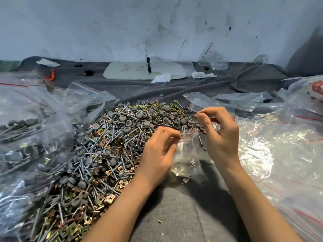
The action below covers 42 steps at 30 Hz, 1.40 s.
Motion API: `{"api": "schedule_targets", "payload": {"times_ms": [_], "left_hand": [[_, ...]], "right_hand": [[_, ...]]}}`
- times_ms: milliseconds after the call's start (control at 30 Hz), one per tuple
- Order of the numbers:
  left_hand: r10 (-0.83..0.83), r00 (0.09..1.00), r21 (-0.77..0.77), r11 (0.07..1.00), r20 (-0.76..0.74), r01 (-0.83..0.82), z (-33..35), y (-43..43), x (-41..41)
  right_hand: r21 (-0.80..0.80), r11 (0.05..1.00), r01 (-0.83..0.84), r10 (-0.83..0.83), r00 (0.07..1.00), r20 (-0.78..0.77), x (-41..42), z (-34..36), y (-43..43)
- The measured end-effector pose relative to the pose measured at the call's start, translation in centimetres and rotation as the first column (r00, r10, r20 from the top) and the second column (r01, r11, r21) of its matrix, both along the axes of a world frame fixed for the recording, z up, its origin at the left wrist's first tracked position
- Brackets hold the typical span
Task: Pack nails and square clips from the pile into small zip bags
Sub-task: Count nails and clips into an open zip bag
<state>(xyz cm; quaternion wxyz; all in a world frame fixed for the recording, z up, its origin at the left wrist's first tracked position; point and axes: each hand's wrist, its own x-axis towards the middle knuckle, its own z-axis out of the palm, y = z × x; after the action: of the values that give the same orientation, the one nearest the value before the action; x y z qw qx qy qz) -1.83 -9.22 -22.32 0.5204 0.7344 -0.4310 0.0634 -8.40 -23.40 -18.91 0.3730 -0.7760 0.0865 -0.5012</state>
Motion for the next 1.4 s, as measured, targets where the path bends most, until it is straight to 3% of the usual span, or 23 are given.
{"api": "schedule_targets", "payload": {"times_ms": [267, 733, 933, 1067, 1167, 1267, 1400], "left_hand": [[-0.023, 0.998, -0.096, 0.995, 0.062, 0.028, 0.6, 0.3, 0.0], [-0.042, 0.996, -0.134, 0.990, 0.083, 0.053, 0.8, 0.4, -0.4], [-0.047, 0.994, -0.182, 0.981, 0.098, 0.064, 0.9, 0.4, -0.4], [-0.017, 0.995, -0.281, 0.959, 0.097, 0.043, 1.1, 0.4, -0.4], [0.029, 0.995, -0.356, 0.934, 0.092, 0.006, 1.3, 0.5, -0.5], [0.090, 0.991, -0.451, 0.892, 0.095, -0.038, 1.5, 0.6, -0.5], [0.158, 0.982, -0.575, 0.815, 0.103, -0.071, 1.5, 0.9, 0.1]], "right_hand": [[0.091, 0.970, -0.227, 0.240, 0.953, -0.184, 0.0, 0.0, 0.9], [0.090, 0.973, -0.214, 0.219, 0.975, -0.049, -0.3, 0.3, 0.5], [0.085, 0.966, -0.243, 0.248, 0.967, -0.058, -0.3, 0.4, 0.6], [0.194, 0.979, -0.062, 0.065, 0.998, -0.011, -0.3, 0.3, -0.8], [0.132, 0.982, 0.134, -0.105, 0.973, -0.207, 0.0, -0.8, -2.6], [-0.018, 0.983, 0.183, -0.166, 0.841, -0.515, 0.6, -2.4, -3.7], [-0.149, 0.973, 0.174, -0.228, 0.666, -0.710, 1.0, -3.3, -4.3]]}}
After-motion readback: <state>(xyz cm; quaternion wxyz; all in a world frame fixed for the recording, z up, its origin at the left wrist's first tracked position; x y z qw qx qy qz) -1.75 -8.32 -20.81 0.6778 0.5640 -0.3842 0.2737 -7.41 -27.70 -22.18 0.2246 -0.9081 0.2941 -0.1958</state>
